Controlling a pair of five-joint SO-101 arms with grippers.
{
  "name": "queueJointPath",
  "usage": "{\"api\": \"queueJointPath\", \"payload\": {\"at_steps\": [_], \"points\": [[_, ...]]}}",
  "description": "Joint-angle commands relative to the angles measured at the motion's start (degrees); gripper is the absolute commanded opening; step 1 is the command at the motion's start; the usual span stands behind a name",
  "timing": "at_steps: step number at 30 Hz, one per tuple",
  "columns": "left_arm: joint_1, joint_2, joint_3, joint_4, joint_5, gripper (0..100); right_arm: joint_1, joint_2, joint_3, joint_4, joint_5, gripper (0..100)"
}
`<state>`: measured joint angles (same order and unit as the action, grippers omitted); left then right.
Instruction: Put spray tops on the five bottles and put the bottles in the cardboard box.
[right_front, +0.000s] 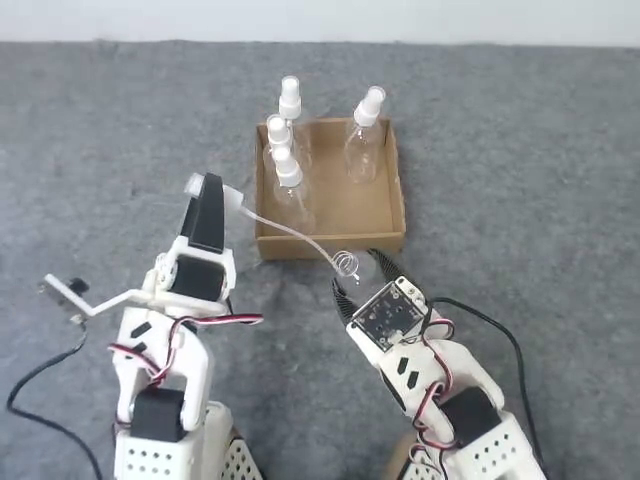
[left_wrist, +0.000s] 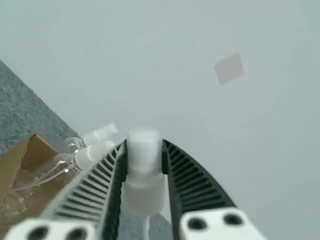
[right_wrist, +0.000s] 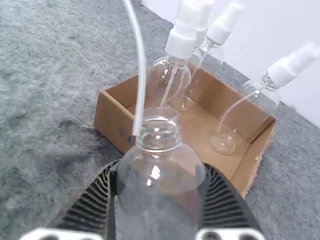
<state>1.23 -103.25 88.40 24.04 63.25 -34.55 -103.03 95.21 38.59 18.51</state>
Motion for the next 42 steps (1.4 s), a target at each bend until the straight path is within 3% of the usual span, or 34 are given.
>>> {"api": "queueJointPath", "payload": {"at_steps": [1,7,12,21,32,42], "points": [[0.5,-0.4,0.2,-1.9,-1.1,1,-0.6,-0.9,1.2,-0.4,1.0,6.9],[1.5,-0.4,1.4,-1.9,-1.1,1,-0.6,-0.9,1.2,0.3,1.0,6.9],[6.0,-0.4,2.3,-1.8,-6.1,1,-0.6,-0.9,1.2,0.4,1.0,6.9],[6.2,-1.4,-0.1,-1.8,-6.0,1,-0.6,-0.9,1.2,0.4,0.9,6.9],[-5.2,-1.4,-3.5,-1.8,1.5,1,-0.6,-0.8,1.2,0.4,0.8,6.9],[-4.6,-1.4,-6.2,-1.8,3.4,1,-0.6,-0.8,1.2,0.4,0.7,6.9]]}}
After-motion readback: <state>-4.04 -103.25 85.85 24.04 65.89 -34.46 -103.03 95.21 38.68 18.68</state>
